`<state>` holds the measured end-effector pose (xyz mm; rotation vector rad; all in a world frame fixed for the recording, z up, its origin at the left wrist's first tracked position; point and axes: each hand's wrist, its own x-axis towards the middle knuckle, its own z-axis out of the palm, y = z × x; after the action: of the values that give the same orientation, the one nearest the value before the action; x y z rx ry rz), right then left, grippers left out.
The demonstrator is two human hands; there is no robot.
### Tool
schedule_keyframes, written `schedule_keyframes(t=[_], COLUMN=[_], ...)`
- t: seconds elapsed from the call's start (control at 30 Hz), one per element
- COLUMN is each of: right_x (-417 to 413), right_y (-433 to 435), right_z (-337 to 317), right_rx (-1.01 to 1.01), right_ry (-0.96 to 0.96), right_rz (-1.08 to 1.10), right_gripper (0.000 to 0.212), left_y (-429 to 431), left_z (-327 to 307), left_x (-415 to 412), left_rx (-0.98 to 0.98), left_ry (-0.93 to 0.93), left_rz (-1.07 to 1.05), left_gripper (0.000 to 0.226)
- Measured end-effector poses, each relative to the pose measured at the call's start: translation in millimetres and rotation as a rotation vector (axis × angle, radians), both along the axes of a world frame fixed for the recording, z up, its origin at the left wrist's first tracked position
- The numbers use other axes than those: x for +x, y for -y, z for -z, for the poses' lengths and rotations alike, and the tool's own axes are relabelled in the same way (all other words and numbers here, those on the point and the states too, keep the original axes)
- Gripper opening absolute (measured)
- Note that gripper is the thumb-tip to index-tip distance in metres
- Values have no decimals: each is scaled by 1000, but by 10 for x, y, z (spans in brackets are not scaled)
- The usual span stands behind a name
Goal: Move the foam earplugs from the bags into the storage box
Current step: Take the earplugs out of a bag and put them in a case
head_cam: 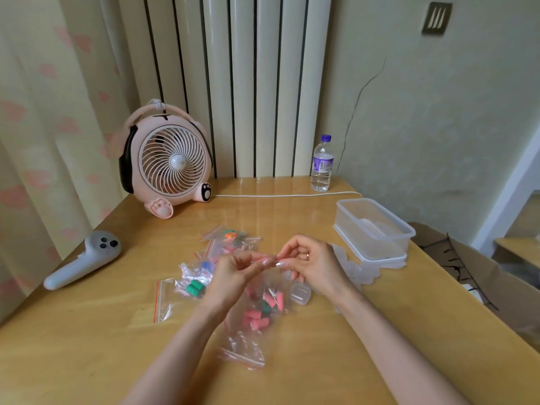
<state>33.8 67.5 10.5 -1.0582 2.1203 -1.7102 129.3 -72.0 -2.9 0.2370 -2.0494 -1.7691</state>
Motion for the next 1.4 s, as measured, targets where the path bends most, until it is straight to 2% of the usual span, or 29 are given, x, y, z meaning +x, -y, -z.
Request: schedule_keyframes(t=[0.13,0.3,0.5,0.77,0.9,1.07,1.13,1.23,1.33,1.4], right_x=[33,31,60,57,36,31,40,35,33,23], right_y=[-30,-53,-39,-53,-60,-99,-115,-128,-122,-126], right_z=[91,181,191,199,218,201,178,149,151,163], right_rx=[-26,-36,-34,-29,-11,43,20,-42,-17,30], right_ry=[43,-5,-71,-127,-139,-108,-29,108,127,118], right_rz=[19,17,-61,-109,-84,-139,-193,-215,-196,-182], right_gripper=[21,34,33,29,25,22,21,12,3,7], left_y=[-6,35,70,-3,37,105,111,121,143,143], left_z=[41,79,170,114,141,120,103,91,103,100], left_x=[-17,-60,-96,-63,-80,-48,-35,-22,-31,-35], left_rx=[0,59,148,33,-70,-247,-297,-318,-333,-333], left_ry=[43,60,39,12,-2,-67,-53,-58,-97,-121], left_rz=[-3,-19,-63,-78,-19,174,217,228,185,152], left_gripper=[8,9,33,37,47,17,9,9,8,9])
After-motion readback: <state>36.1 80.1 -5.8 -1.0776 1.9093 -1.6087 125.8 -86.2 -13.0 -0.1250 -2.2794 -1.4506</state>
